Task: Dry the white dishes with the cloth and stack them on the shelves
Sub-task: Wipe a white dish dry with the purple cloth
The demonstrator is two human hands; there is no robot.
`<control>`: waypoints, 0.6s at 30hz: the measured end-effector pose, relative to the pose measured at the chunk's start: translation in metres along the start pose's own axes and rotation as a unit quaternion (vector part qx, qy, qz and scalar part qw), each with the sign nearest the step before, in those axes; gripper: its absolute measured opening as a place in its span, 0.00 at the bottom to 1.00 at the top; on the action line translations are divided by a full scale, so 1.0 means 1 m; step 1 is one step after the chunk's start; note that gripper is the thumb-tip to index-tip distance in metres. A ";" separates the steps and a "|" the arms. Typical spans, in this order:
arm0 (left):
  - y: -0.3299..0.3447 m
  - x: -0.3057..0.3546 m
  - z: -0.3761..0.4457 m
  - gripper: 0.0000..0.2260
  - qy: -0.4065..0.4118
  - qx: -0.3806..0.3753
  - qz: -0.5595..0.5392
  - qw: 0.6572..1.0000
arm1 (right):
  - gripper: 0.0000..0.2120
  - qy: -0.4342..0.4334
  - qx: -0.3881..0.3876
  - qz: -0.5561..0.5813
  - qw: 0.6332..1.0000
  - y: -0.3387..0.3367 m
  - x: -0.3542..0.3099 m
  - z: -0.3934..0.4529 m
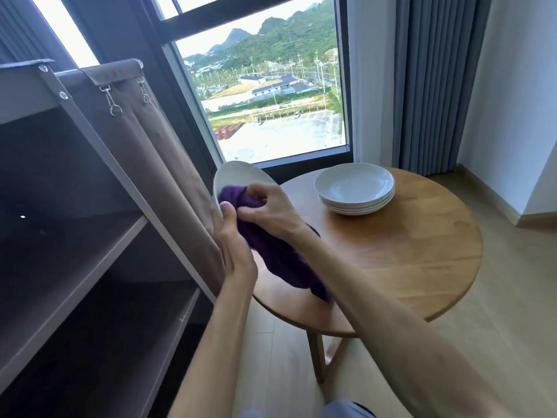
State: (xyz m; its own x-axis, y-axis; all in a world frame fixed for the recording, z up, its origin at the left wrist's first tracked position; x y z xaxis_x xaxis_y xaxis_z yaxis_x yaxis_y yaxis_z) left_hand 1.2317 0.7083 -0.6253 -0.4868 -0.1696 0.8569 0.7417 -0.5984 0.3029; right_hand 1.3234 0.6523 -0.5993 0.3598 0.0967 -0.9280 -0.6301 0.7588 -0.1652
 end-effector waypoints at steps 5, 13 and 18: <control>-0.019 -0.009 -0.008 0.25 -0.079 -0.005 -0.056 0.995 | 0.14 -0.043 0.119 -0.177 0.976 -0.012 -0.007 0.014; -0.021 -0.015 -0.008 0.28 -0.134 0.072 -0.149 0.977 | 0.14 0.169 0.114 0.011 0.979 -0.052 0.032 -0.009; -0.028 -0.026 -0.006 0.20 -0.157 0.110 -0.195 0.962 | 0.16 0.267 0.064 0.217 0.937 -0.056 0.051 -0.017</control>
State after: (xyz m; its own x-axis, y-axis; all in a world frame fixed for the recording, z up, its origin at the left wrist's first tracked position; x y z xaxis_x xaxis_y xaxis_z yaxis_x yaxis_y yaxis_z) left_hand 1.2210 0.7243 -0.6585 -0.6103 0.3004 0.7330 0.6270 -0.3824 0.6787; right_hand 1.3658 0.6037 -0.6428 -0.3284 0.1035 -0.9388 -0.5372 0.7971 0.2758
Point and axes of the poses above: each hand's wrist, its own z-axis towards the middle knuckle, its own y-axis out of the palm, x = y × z, the point moved 4 cm from there along z, towards the middle knuckle, and after that the axes turned 8 degrees about y, right-handed, at the moved point
